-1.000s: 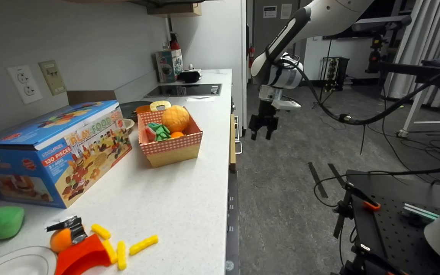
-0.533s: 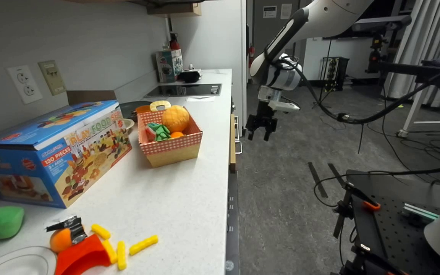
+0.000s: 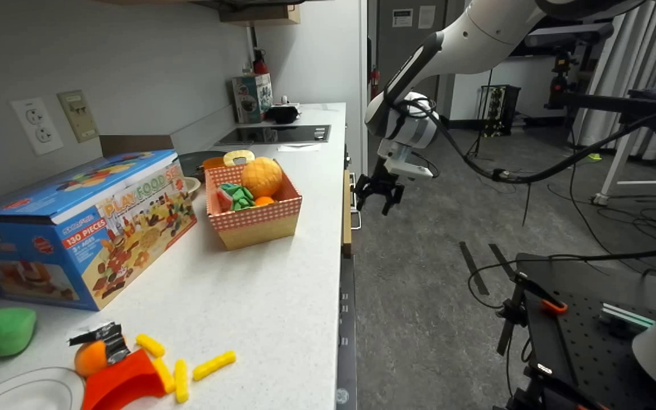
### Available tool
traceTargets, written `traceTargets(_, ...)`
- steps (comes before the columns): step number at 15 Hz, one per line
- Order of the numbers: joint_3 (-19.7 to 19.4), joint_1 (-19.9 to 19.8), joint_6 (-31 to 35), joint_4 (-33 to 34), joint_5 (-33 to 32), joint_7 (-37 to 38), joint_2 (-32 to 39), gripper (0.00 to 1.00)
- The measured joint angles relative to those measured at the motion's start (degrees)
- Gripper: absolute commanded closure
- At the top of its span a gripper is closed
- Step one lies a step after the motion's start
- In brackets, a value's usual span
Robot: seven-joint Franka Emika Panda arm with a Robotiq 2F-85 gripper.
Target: Pick up some of the fruits plush toy on the basket and put them in the drawer and close the drawer
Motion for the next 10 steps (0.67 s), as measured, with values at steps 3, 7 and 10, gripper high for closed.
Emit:
traceTargets(3, 0.0, 0.0, 1.61, 2.3, 1.49, 1.51, 2.2, 0.0)
traceTargets(7, -0.13, -0.01, 4.37, 4.28, 1.73, 3.09, 4.82, 0.0)
traceTargets(10, -0.41, -0.07, 6.15, 5.31, 1.74, 3.82, 6.88, 0.0)
